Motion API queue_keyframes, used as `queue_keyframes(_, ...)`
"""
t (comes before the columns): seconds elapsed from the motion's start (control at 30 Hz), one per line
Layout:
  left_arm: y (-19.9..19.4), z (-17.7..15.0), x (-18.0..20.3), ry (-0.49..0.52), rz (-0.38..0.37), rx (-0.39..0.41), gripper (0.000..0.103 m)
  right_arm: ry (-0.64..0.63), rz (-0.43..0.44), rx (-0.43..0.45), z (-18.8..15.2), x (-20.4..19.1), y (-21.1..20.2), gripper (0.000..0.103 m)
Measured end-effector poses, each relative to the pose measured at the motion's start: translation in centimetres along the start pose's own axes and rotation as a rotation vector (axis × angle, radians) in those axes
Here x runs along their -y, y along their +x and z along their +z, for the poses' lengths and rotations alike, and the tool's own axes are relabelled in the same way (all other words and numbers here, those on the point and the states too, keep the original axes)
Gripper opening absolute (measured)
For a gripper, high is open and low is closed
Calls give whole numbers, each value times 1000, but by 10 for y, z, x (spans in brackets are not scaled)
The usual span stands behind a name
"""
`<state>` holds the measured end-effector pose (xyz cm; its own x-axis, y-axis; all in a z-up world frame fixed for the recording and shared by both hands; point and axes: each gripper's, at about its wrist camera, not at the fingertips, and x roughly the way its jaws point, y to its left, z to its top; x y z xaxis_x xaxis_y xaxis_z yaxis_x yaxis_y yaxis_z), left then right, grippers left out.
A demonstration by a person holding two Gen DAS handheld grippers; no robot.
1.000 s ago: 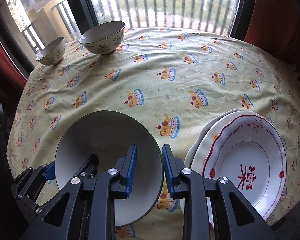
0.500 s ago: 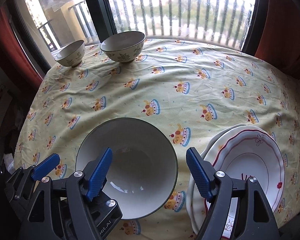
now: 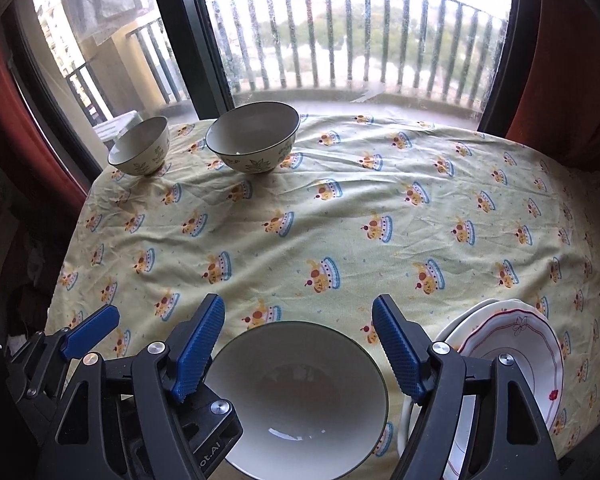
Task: Organize plates and bowls
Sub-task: 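Move both grippers to the next cream bowl and grasp its rim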
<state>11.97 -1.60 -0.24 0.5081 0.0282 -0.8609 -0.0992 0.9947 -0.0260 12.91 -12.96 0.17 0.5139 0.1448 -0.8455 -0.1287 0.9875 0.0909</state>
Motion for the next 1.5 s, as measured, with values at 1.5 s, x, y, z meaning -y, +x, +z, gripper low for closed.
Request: queue_keyframes(1.5, 159, 194, -32, 125, -39, 66, 61, 209, -251, 80, 185, -29, 152, 68)
